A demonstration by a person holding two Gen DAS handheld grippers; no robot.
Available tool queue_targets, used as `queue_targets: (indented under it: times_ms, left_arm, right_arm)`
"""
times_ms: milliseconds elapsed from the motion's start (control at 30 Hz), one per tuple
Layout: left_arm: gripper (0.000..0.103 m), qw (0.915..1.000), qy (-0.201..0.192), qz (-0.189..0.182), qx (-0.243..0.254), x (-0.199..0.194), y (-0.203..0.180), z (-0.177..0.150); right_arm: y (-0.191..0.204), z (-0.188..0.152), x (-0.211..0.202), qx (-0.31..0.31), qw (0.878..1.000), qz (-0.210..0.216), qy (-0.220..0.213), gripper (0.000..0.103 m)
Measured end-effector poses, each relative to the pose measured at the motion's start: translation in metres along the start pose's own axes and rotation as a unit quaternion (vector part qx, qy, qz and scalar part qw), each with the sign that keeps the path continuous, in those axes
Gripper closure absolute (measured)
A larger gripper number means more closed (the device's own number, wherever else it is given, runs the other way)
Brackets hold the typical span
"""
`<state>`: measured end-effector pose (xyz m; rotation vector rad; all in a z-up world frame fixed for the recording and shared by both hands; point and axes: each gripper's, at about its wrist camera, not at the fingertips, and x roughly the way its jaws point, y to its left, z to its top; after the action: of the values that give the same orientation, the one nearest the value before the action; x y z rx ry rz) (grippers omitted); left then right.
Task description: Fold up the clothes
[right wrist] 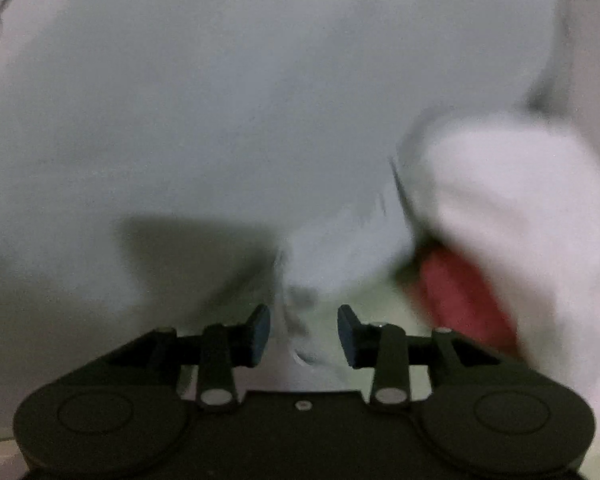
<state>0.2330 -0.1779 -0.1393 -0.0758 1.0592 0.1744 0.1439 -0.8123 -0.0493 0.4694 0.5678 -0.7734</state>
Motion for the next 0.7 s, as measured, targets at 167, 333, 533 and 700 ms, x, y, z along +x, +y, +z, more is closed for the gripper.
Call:
queue_targets:
  times_ms: [167,333,533,700]
  left_arm:
    - [0.000,1.0000,0.004,0.000,0.001,0.000,0.000,0.002]
    - [0.000,1.0000,0.007,0.000,0.000,0.000,0.000,0.002]
    - [0.000,1.0000,0.008,0.001,-0.002,0.000,-0.001,0.003]
    - [0.000,1.0000,0.010,0.000,0.001,0.001,-0.001,0.004]
  right_arm:
    - [-0.022,-0.049,0.003,0.073,0.995,-0.003,0.065,0.064]
    - [-0.020,-0.065,0.014,0.096,0.992,0.004,0.080,0.053]
    - [-0.011,-0.058,0.034,0.051,0.995,-0.008,0.088,0.103]
    - [-0.012,-0.037,-0.029,-0.008,1.000,-0.028,0.000,0.103]
